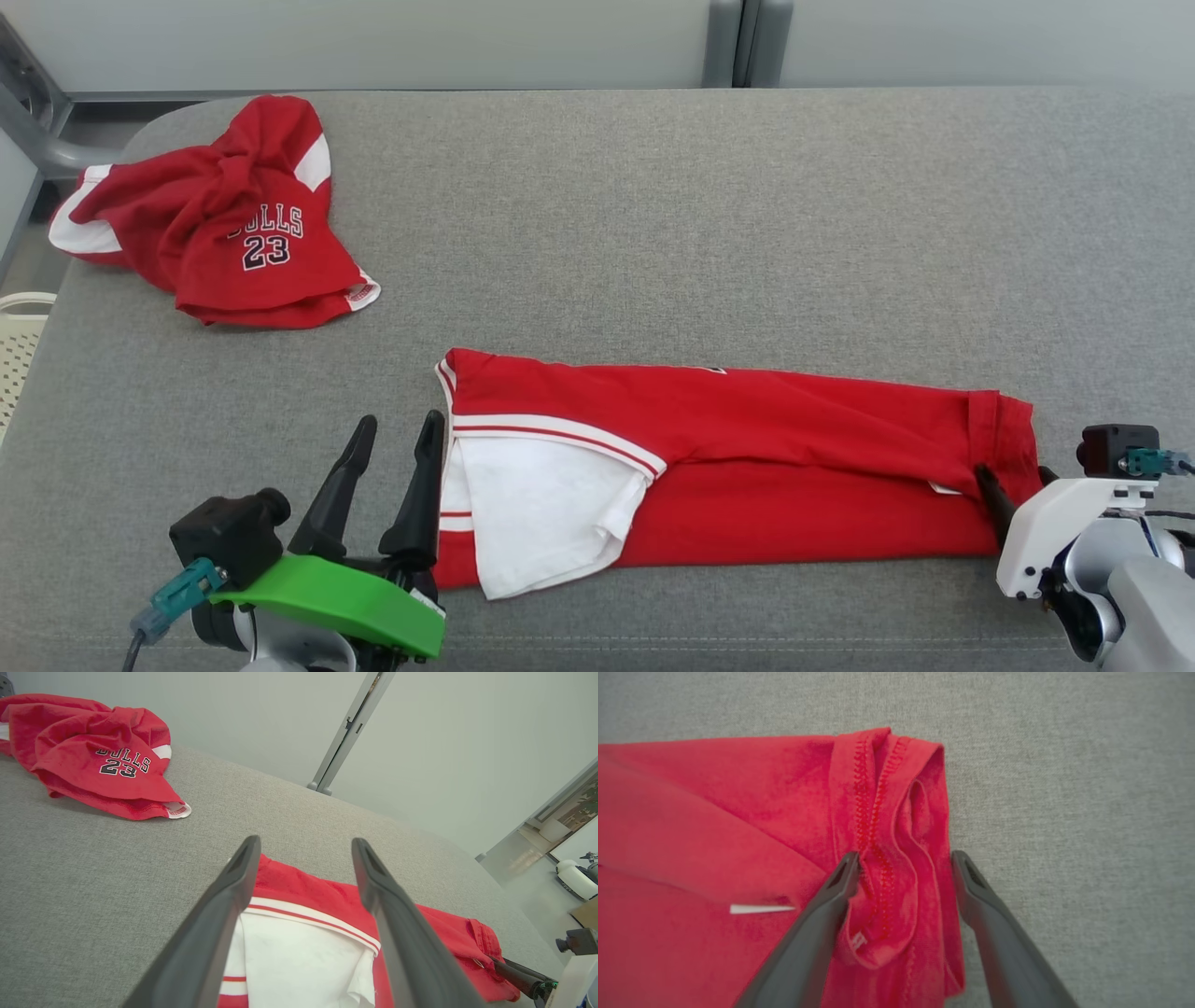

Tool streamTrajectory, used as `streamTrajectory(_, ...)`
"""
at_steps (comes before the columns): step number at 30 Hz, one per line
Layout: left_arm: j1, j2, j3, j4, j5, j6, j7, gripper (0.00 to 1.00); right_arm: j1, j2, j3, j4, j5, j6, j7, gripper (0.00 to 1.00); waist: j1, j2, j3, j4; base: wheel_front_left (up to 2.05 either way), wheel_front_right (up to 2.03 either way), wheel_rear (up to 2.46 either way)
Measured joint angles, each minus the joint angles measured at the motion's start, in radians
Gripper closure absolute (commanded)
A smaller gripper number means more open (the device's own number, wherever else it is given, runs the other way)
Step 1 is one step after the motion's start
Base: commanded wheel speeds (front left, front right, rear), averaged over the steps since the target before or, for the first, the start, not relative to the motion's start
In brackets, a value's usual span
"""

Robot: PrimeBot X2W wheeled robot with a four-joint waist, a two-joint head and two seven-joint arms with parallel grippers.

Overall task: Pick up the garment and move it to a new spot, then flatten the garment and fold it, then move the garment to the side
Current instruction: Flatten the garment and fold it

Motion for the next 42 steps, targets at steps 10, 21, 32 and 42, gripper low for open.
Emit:
streamTrajectory(10,-0.003,0.001,0.001,0.004,0.0,0.0,-0.003,0.0,-0.039,-0.006,0.076,0.044,0.047,0.001,0.003,1.0,0.0,0.0,-0.001,0.003,0.0,0.0,0.0)
streamTrajectory(21,0.0,0.008,-0.006,-0.001,0.0,0.002,-0.007,0.0,-0.091,-0.098,0.095,0.082,0.105,0.001,0.008,1.0,0.0,0.0,-0.02,-0.021,0.0,0.0,0.0)
streamTrajectory(32,0.008,0.009,-0.015,-0.003,-0.001,0.009,-0.003,0.0,-0.112,-0.221,0.057,0.066,0.118,0.001,0.027,1.0,0.0,0.0,-0.032,-0.08,0.0,0.0,0.0)
streamTrajectory(42,0.014,0.008,-0.023,0.0,-0.007,0.009,0.0,0.0,-0.074,-0.201,0.047,-0.124,0.214,0.0,0.122,1.0,0.0,0.0,-0.04,-0.13,0.0,0.0,0.0)
